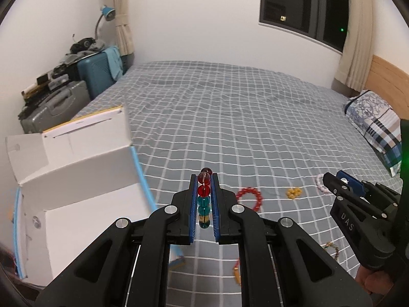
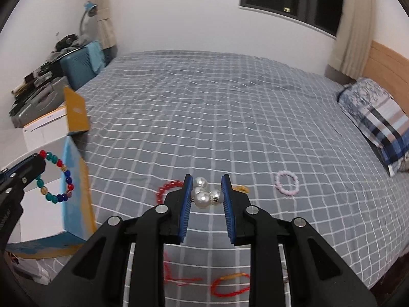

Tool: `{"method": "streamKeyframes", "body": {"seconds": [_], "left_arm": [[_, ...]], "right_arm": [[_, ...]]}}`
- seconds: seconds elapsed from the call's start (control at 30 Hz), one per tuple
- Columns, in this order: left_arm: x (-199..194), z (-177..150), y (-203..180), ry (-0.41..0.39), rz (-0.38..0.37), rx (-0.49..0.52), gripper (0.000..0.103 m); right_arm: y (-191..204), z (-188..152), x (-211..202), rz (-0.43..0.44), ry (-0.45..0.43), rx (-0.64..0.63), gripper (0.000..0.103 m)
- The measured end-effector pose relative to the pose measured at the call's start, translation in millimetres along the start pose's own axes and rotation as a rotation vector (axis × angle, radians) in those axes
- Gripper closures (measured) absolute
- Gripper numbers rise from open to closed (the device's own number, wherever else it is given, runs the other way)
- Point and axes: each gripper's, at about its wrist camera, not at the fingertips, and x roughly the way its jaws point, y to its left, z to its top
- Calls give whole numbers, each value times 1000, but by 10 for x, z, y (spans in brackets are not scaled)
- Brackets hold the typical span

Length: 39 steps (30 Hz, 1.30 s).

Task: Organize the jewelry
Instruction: 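Carry the multicolour bracelet and pearls with both tools over the white box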

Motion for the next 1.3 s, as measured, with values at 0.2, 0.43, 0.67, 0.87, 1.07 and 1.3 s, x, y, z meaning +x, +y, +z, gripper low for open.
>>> {"method": "streamKeyframes", "body": {"seconds": [0.2,0.43,0.67,0.87,1.07,1.3], "left_arm": [[-90,-25,429,1,63,-32,94],[-158,-168,1038,21,136,-87,94],[-203,-339,1574,43,200,-131,94],[-175,-556,2011,93,262,-180,94],[-32,-831,2412,180,311,-243,94],[176,-1063,2669,293,322,-299,94]], "right_arm": [[508,59,-46,59,-12,-44,81],[1151,22,-74,132,-16,-111,81],[1814,-96,-33,197,-3,-180,81],[2302,-230,77,250,34,-232,81],[2716,-427,267,298,97,-282,81],[2948,-591,512,326,217,-308,82]]}}
